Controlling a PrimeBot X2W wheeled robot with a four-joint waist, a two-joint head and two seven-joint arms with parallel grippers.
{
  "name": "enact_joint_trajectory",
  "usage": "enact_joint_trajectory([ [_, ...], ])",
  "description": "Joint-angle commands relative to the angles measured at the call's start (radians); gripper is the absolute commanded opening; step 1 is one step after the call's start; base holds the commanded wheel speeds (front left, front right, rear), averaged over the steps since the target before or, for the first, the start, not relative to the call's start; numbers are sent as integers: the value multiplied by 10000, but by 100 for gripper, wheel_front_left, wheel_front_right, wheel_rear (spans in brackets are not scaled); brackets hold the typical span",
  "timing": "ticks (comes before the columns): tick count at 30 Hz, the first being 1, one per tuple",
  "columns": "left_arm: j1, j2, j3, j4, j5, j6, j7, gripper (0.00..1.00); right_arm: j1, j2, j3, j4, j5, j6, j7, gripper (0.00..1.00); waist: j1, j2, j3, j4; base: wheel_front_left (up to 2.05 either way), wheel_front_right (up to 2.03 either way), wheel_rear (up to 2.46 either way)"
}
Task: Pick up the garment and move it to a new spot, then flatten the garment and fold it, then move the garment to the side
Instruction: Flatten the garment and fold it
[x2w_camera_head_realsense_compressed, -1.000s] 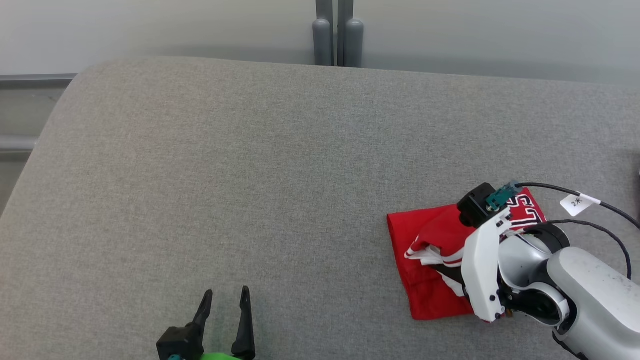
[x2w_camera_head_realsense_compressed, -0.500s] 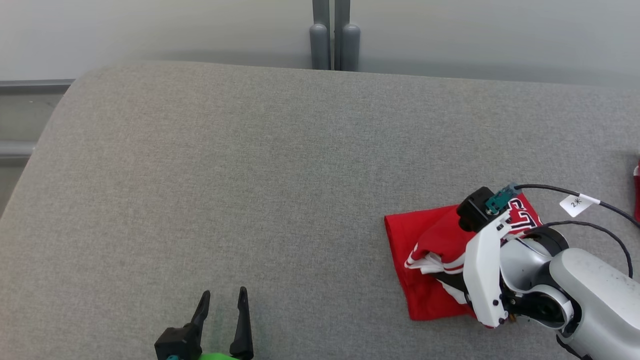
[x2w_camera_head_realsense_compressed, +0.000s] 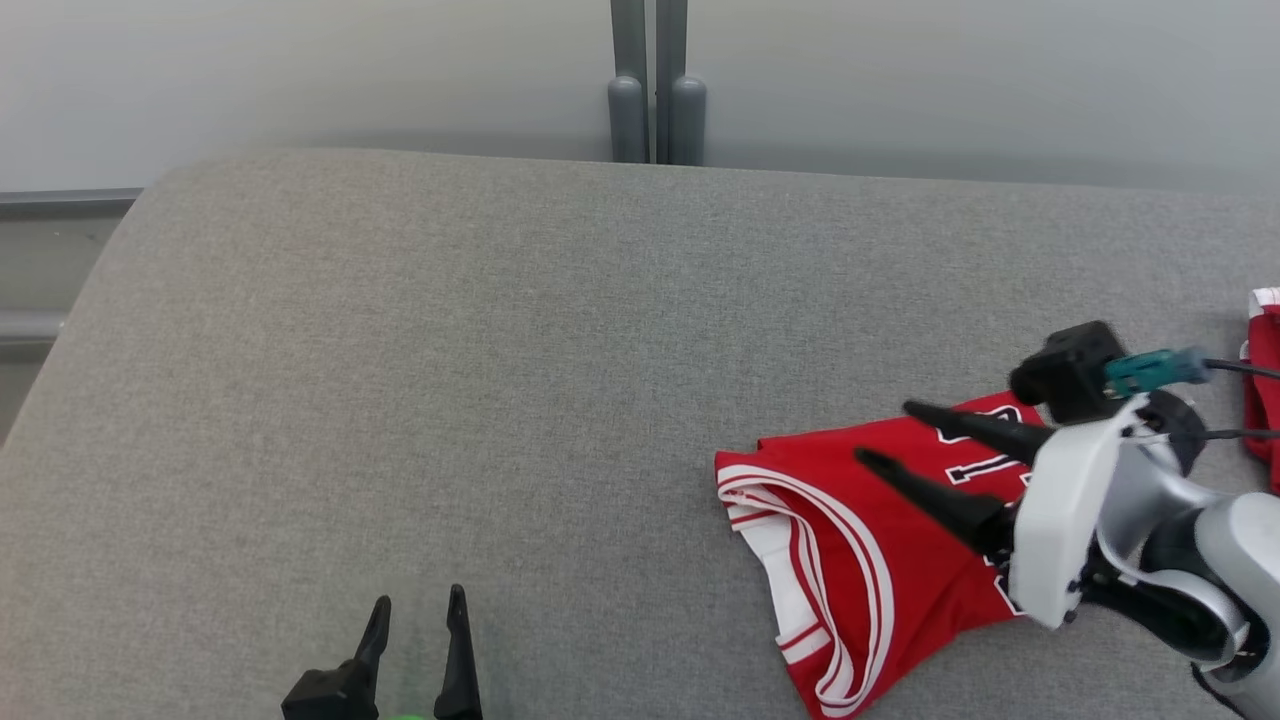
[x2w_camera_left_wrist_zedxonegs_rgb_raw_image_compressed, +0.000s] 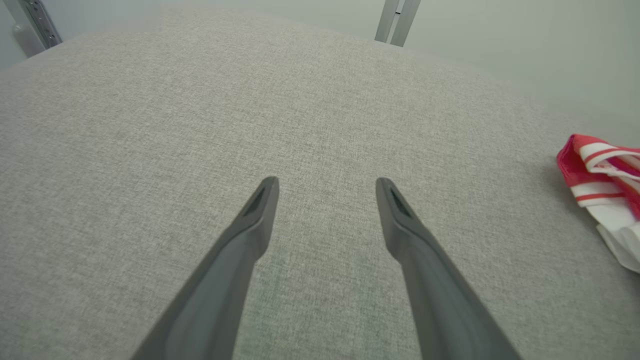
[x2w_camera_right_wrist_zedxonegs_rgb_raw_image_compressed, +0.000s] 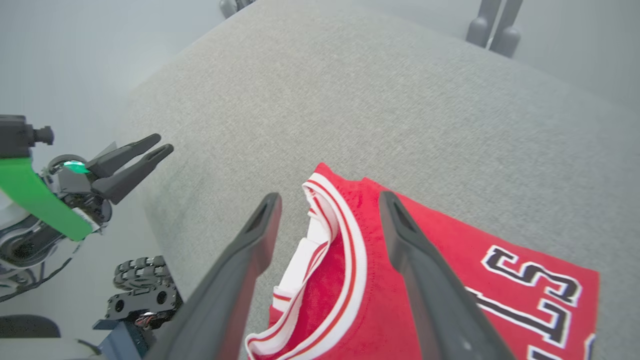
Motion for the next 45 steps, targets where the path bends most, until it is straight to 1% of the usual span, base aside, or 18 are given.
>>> enact_joint_trajectory([
  [1,151,3,109,-103,127,36,-28,100,398,-114,-555,-26,-427,1,-666,100,0,0,-91,-88,0,0,0],
  [3,237,3,220,-249,153,45,-28,100,865,-120,-1416,-33,-1147,2,-1777,100,0,0,-174,-177,0,0,0],
  [5,351,4,304,-400,201,35,-28,100,1538,157,-2383,229,-1754,2,-2956,100,0,0,-262,-298,0,0,0],
  [7,428,4,367,-557,235,22,-28,100,2182,301,-3176,564,-2642,2,-4049,100,0,0,-349,-421,0,0,0],
  [11,525,7,415,-908,260,-59,-28,100,3506,1039,-4405,1429,-4232,4,-6229,100,0,0,-479,-627,0,0,0],
  [13,603,9,481,-1153,309,-54,-28,100,4124,1568,-4868,1975,-4861,2,-6907,100,0,0,-540,-728,0,0,0],
  [16,712,9,645,-1602,530,-113,-28,100,4721,2360,-5438,2632,-5776,1,-7223,100,0,0,-655,-859,0,0,0],
  [20,915,9,987,-2040,1006,-212,-28,100,5177,3447,-6240,2384,-6616,1,-7225,100,0,0,-801,-1002,0,0,0],
  [22,1052,9,1139,-2122,1115,-303,-28,100,5388,3833,-6499,2320,-6903,2,-7225,100,0,0,-855,-1056,0,0,0],
  [26,1211,9,1400,-2254,1263,-451,-28,100,5506,4369,-6755,2148,-7138,2,-7228,100,0,0,-875,-1153,0,0,0],
  [29,1265,9,1479,-2301,1340,-551,-28,100,5487,4436,-6489,2196,-7153,2,-7229,100,0,0,-847,-1157,0,0,0],
  [30,1224,9,1498,-2323,1351,-590,-28,100,5388,4400,-6221,2252,-7123,2,-7229,48,0,0,-774,-1133,0,0,0],
  [31,1157,9,1507,-2338,1351,-602,-26,100,5242,4361,-5978,2309,-7066,2,-7229,0,0,0,-718,-1112,0,0,0],
  [34,872,9,1428,-2426,1305,-628,-26,100,4581,4125,-4747,2707,-7011,1,-7230,0,0,0,-368,-1000,0,0,0],
  [37,585,9,1249,-2457,1234,-647,-28,100,3667,4041,-3677,3542,-7169,1,-7230,0,0,0,75,-842,0,0,0],
  [40,374,9,1054,-2422,1145,-627,-26,100,2423,4204,-2498,4630,-7328,2,-7231,0,0,0,448,-648,0,0,0],
  [42,248,9,975,-2379,1125,-614,-28,100,1856,4309,-2008,5255,-7434,1,-7229,0,0,0,602,-483,0,0,0],
  [45,100,9,948,-2354,1064,-549,-28,100,1343,4531,-1337,5785,-7568,1,-7229,0,0,0,749,-225,0,0,0],
])
